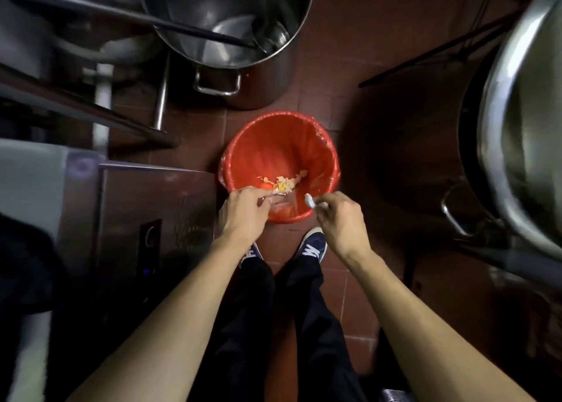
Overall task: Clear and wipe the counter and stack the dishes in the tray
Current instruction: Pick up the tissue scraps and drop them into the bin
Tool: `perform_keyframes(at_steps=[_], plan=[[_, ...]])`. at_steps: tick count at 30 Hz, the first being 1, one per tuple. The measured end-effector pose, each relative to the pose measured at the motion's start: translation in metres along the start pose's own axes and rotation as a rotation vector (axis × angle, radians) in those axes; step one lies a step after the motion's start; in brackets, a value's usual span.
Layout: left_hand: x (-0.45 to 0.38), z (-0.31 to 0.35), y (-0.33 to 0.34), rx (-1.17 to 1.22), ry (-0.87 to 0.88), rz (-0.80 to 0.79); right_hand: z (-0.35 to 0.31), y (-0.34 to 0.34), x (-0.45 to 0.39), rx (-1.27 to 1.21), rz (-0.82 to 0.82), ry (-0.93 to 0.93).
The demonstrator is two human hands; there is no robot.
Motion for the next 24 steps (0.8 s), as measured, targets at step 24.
perform_keyframes(at_steps=[24], plan=[[-0.132, -0.075, 0.061, -0.167, -0.056, -0.109, 0.072, 0.097, -0.124, -0.012, -0.082, 0.172]])
Point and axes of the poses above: each hand's wrist, its own x-axis away from the middle knuckle, its own y-axis out of the palm, z = x × y, the point moved 2 cm from there along -x, towards the middle knuckle, and after that the axes turned 15 degrees about -z, right-handed, at the moved point
